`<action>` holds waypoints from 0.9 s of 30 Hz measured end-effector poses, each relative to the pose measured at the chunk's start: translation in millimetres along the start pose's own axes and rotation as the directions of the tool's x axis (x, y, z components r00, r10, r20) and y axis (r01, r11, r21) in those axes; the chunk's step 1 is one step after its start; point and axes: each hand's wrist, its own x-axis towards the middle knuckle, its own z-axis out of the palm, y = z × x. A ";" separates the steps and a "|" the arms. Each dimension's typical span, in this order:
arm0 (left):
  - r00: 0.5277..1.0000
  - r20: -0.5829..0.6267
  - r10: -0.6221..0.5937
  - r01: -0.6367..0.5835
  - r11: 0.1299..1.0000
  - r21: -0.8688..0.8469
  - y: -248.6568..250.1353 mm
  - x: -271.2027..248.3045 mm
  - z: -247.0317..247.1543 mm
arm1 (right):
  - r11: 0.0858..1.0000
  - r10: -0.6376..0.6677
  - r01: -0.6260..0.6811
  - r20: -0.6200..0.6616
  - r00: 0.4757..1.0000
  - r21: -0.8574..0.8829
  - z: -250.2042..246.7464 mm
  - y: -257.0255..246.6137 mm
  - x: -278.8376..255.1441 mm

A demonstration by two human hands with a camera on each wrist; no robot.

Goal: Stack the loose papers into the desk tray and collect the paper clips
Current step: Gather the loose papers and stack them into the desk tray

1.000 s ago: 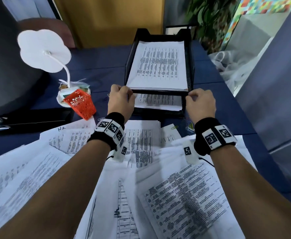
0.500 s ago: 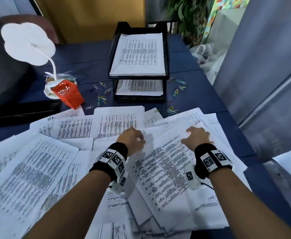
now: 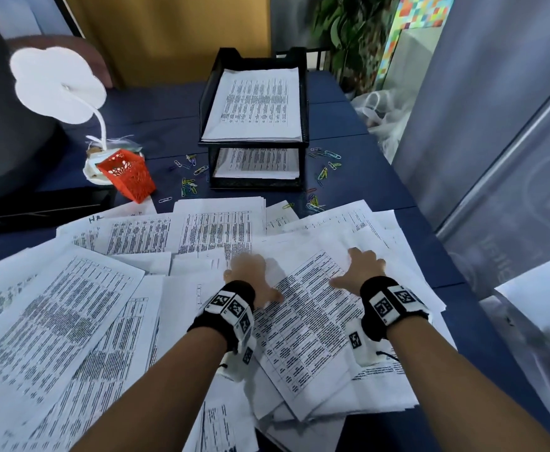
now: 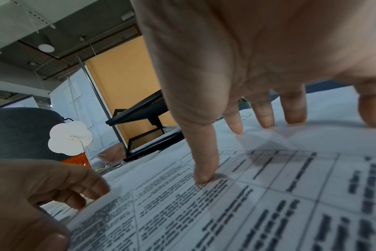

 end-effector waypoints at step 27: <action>0.998 -0.049 -0.025 0.022 0.997 -0.077 -1.8 -2.6 1.2 | 0.996 -0.075 0.076 -0.043 0.996 0.036 2.0 11.5 -10.5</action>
